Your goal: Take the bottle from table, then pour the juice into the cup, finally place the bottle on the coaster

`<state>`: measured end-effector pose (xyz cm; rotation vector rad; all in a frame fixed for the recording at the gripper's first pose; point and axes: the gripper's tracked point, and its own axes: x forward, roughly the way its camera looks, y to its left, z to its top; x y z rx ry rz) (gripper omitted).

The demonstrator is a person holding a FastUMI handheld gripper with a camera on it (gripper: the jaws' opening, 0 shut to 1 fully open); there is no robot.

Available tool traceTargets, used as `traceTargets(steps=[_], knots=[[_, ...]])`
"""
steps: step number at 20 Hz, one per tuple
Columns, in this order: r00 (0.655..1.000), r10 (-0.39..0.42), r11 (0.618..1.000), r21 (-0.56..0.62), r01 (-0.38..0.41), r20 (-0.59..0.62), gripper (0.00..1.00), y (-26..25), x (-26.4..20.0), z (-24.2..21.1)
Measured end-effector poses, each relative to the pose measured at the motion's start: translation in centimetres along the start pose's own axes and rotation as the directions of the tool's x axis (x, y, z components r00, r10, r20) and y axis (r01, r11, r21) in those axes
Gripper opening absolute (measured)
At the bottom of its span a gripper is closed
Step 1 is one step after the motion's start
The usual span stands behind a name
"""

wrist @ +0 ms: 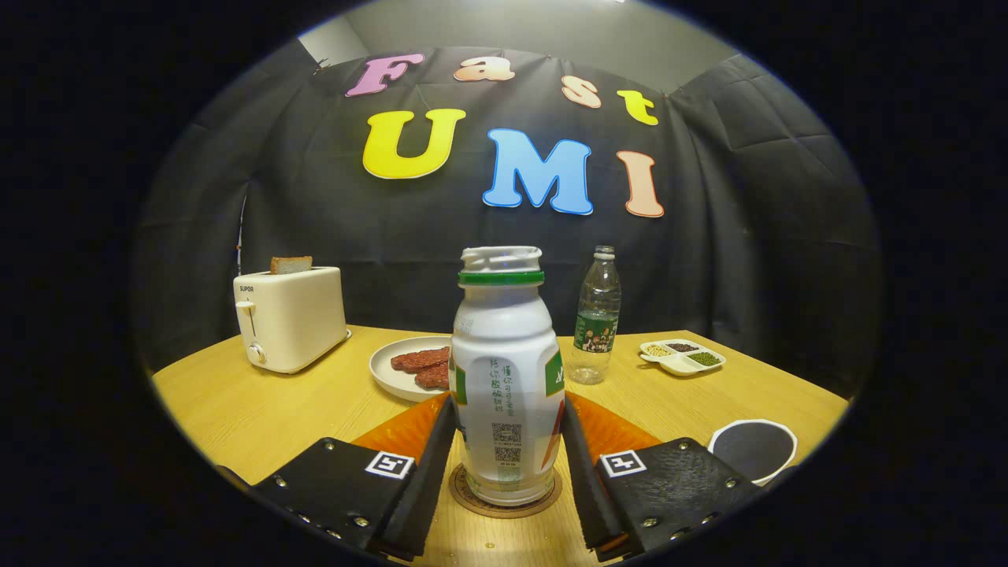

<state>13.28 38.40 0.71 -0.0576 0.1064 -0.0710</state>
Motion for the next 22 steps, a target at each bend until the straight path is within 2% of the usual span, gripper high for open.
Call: traceTargets(steps=[8,14,16,22], knots=[[1.000,0.000,0.998,0.064,-0.001,0.020,0.71,-0.6,0.3,-0.1],[1.000,0.000,0.999,0.054,0.000,-0.001,0.78,-0.7,0.7,-1.2],[0.999,0.015,0.997,0.074,-0.013,-0.034,0.90,-0.6,0.8,-2.1],[0.999,0.009,0.997,0.082,-0.005,-0.040,0.91,-1.2,0.7,-2.2]])
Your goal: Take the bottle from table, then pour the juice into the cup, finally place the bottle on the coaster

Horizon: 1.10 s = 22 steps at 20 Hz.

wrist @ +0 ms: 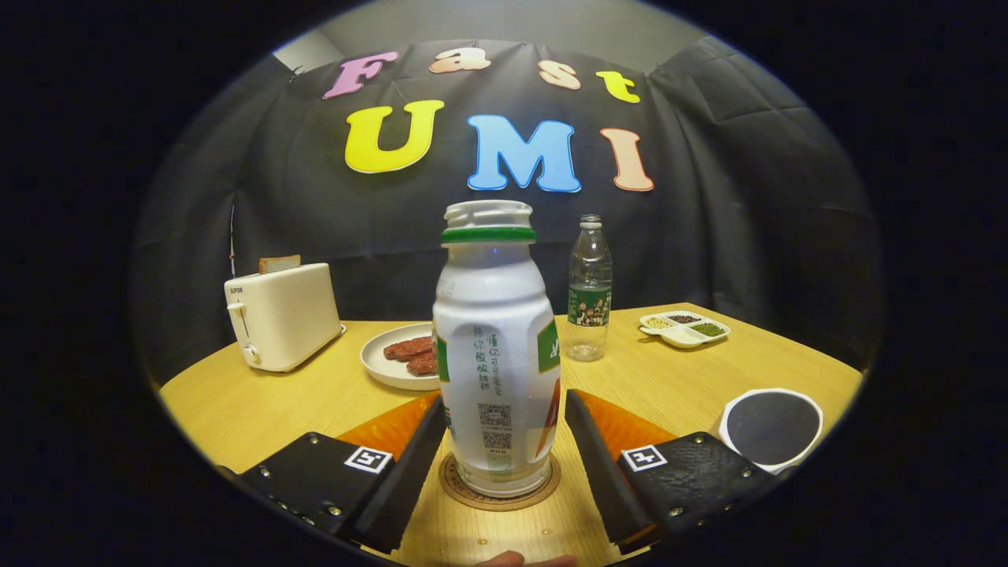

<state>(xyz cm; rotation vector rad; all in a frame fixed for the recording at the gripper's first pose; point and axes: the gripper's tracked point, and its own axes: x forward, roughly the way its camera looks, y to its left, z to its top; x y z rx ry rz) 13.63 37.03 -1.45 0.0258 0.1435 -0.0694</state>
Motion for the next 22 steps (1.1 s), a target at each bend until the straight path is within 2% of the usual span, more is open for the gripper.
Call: traceTargets(steps=[4,11,15,19,22], knots=[[1.000,0.006,1.000,0.001,-0.006,0.019,0.91,0.1,-0.3,0.7],[0.992,0.030,0.999,0.028,-0.034,0.119,0.91,0.5,-1.8,5.0],[0.974,0.048,0.998,0.017,-0.053,0.221,0.91,0.9,-4.3,9.8],[0.941,0.052,0.999,-0.005,-0.053,0.336,0.91,0.6,-8.0,15.1],[0.925,0.062,0.998,-0.009,-0.063,0.374,0.91,-0.4,-10.4,17.0]])
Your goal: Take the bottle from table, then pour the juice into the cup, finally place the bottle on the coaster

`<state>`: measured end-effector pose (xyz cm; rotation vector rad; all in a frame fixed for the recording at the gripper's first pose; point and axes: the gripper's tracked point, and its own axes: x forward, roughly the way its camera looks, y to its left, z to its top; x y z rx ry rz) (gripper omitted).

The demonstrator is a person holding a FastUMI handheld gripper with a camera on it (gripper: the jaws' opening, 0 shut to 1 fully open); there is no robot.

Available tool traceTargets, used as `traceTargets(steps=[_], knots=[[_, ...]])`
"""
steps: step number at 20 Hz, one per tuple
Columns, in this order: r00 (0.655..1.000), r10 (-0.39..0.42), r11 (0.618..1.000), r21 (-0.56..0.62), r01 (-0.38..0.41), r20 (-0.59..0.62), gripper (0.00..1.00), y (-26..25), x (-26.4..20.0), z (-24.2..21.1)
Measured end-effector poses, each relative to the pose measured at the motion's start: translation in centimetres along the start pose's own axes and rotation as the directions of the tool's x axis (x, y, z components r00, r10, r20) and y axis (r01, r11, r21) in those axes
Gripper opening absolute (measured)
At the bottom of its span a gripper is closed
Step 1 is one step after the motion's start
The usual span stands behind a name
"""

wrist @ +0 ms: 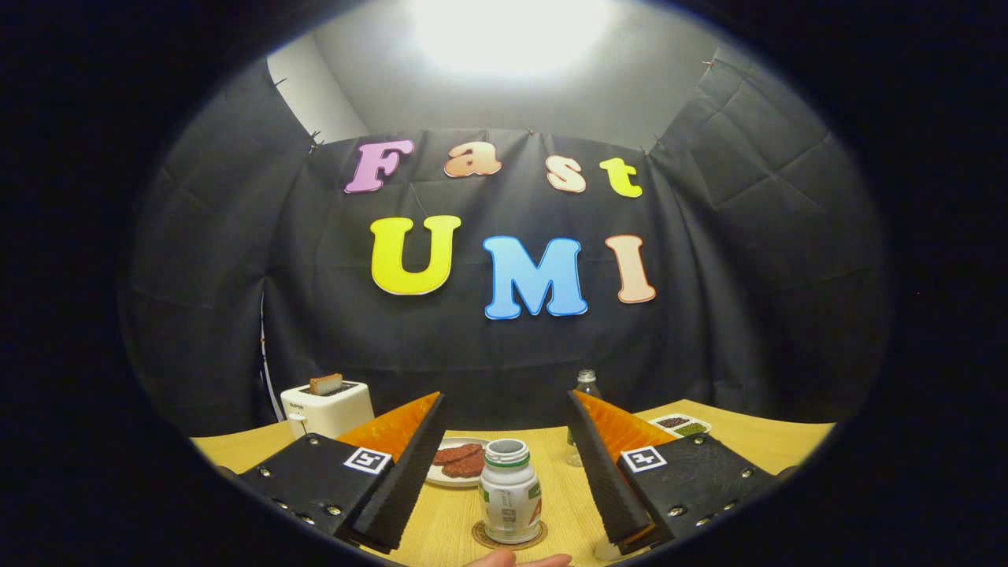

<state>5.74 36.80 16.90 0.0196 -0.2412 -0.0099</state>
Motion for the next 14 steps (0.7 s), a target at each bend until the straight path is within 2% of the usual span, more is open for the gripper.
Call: traceTargets(steps=[3,8,11,14], knots=[[1.000,0.009,1.000,-0.005,-0.009,0.025,0.91,-2.3,-1.9,2.1],[0.996,-0.068,0.996,-0.049,0.071,0.063,0.91,-10.8,-2.9,4.1],[0.991,-0.122,0.986,-0.106,0.128,0.061,0.91,-17.5,-3.4,2.9],[0.994,-0.106,0.983,-0.150,0.110,0.031,0.91,-23.2,-3.3,-0.2]])
